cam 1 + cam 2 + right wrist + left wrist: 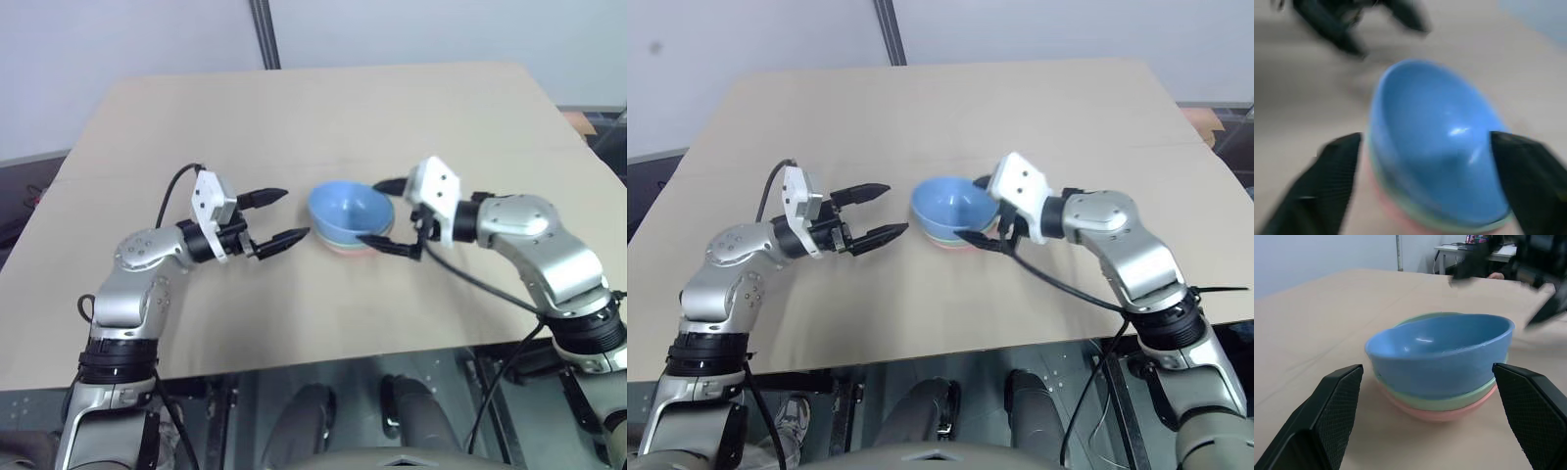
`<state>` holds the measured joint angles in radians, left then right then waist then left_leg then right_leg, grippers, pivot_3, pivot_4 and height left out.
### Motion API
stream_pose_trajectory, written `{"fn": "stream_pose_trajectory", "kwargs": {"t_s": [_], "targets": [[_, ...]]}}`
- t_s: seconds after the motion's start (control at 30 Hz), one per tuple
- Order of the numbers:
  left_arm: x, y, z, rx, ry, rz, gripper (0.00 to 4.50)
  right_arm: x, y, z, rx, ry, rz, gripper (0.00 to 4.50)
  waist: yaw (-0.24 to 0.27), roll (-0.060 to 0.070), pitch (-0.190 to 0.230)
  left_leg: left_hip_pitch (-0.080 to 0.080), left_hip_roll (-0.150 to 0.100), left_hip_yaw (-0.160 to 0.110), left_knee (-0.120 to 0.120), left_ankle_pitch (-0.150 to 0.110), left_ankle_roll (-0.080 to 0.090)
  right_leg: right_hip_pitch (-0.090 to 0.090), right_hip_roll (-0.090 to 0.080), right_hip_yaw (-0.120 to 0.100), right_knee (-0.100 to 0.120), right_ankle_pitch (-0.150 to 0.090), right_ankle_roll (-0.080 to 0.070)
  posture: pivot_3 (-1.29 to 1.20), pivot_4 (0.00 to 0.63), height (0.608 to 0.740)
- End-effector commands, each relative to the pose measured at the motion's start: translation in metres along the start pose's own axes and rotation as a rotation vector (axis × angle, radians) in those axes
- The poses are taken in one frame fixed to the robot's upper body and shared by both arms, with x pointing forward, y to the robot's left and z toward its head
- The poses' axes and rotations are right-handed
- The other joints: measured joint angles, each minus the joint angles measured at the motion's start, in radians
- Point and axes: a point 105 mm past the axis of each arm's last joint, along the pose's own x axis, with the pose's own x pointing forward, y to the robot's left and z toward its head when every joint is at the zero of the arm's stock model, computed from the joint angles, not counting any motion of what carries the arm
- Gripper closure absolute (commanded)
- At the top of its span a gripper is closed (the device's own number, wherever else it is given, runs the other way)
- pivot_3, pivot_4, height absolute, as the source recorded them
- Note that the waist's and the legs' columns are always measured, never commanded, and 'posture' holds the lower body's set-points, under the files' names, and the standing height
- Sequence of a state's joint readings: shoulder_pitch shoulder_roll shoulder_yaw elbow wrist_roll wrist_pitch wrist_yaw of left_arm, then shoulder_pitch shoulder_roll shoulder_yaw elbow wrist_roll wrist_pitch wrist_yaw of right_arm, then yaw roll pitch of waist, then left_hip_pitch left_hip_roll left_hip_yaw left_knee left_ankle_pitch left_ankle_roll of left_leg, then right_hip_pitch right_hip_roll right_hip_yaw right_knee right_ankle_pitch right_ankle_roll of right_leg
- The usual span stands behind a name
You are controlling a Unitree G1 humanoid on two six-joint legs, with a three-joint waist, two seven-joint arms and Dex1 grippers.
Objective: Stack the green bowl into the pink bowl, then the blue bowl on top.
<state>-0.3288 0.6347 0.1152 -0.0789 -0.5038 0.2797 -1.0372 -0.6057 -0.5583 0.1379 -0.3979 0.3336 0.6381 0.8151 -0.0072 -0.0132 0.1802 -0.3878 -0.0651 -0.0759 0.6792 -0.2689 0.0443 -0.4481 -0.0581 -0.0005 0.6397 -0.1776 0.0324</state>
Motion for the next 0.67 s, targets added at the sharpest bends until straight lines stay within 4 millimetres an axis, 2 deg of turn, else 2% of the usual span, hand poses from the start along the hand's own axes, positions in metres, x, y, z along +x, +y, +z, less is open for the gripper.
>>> {"fn": "stream_pose_trajectory", "kwargs": {"t_s": [0.03,0.13,0.27,0.33,0.47,0.57,0.67], "targets": [[-0.004,-0.007,0.014,0.016,-0.048,0.004,0.00,-0.022,-0.006,0.019,-0.014,-0.085,-0.090,0.05,0.000,0.000,0.000,0.000,0.000,0.000,0.000,0.000,0.000,0.000,0.000,0.000,0.000,0.000,0.000,0.00,0.150,0.740],[-0.011,-0.017,0.020,-0.017,-0.089,-0.022,0.00,-0.040,-0.002,0.008,0.047,-0.057,-0.103,0.05,0.002,0.000,0.000,0.000,0.000,0.000,0.000,-0.002,0.003,0.000,0.000,0.000,-0.001,0.000,0.000,0.00,0.150,0.740],[-0.019,-0.023,0.021,-0.041,-0.082,-0.004,0.00,-0.068,-0.001,-0.017,0.091,0.020,-0.177,0.05,0.006,0.000,0.000,0.000,0.000,0.000,0.000,-0.002,0.004,0.001,0.000,-0.001,-0.001,0.000,0.000,0.00,0.150,0.740],[-0.024,-0.028,0.019,-0.063,-0.065,0.018,0.00,-0.084,0.000,-0.032,0.110,0.064,-0.227,0.05,0.009,0.000,0.000,0.001,0.000,0.000,-0.001,-0.002,0.004,0.002,0.000,-0.001,-0.001,0.000,0.000,0.00,0.150,0.740],[-0.040,-0.033,0.009,-0.083,0.024,0.101,0.00,-0.127,0.017,-0.058,0.195,0.164,-0.260,0.05,0.014,0.000,0.000,0.001,0.001,0.000,-0.001,-0.003,0.004,0.002,0.000,0.000,-0.001,-0.001,0.000,0.00,0.150,0.740],[-0.054,-0.037,0.010,-0.089,0.036,0.112,0.00,-0.148,0.021,-0.059,0.184,0.185,-0.309,0.05,0.016,0.000,0.000,0.002,0.002,0.001,-0.001,-0.003,0.004,0.003,0.001,0.000,-0.001,-0.001,0.001,0.00,0.150,0.740],[-0.064,-0.039,0.006,-0.090,0.075,0.103,0.00,-0.157,0.023,-0.056,0.163,0.197,-0.321,0.05,0.017,0.000,0.000,0.005,0.003,0.001,-0.001,-0.003,0.004,0.006,0.002,0.000,-0.002,-0.004,0.003,0.00,0.150,0.740]]}}
